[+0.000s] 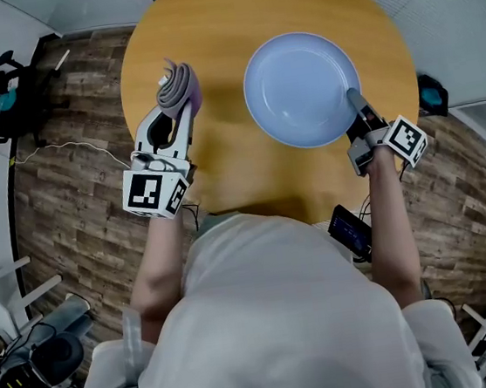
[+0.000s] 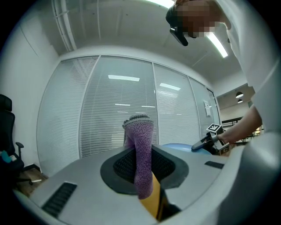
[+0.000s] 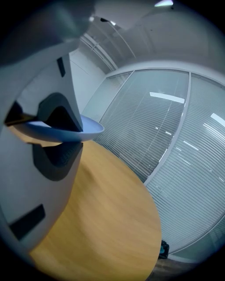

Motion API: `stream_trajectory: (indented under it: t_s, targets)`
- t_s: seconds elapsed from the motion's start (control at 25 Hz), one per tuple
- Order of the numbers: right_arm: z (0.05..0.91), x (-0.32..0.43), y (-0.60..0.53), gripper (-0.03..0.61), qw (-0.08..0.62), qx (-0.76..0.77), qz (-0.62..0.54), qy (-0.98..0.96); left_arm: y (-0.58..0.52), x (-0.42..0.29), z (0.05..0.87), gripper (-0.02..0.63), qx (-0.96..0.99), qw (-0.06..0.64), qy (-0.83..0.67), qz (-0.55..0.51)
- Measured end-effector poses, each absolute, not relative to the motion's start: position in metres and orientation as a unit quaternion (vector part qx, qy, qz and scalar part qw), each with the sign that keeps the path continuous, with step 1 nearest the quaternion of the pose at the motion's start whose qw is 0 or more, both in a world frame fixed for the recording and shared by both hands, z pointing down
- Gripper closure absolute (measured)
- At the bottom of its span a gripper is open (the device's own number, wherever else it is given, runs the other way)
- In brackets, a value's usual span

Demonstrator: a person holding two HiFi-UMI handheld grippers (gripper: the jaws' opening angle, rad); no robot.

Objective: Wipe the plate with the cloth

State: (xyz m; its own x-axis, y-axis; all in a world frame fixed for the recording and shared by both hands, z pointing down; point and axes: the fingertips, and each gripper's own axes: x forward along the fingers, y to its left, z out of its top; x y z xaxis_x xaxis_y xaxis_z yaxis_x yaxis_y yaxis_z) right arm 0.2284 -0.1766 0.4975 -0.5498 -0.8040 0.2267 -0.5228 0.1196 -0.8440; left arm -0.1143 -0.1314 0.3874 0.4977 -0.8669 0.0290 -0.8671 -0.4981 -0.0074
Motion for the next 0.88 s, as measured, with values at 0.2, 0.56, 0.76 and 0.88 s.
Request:
stream_trajectory:
  t_s: [0.2, 0.56, 0.76, 0.88]
  targets:
    - [0.506, 0.231, -0.193, 0.509, 0.155, -0.455, -0.493, 0.725, -0.134, -0.111, 0.393, 0.545, 0.862, 0.008, -0.506, 0.019]
    - [0.532, 0.239, -0.227, 0.509, 0.155, -0.465, -0.51, 0.707, -0.14, -0.11, 0.407, 0.545, 0.847, 0.024, -0.53, 0.029]
    - [0.541, 0.247, -0.244, 0.509, 0.171, -0.481, -0.513, 0.69, -0.141, -0.114, 0.416, 0.545, 0.84, 0.034, -0.54, 0.033]
    - [0.545, 0.255, -0.255, 0.508, 0.197, -0.488, -0.52, 0.672, -0.144, -0.116, 0.422, 0.545, 0.834, 0.042, -0.549, 0.035]
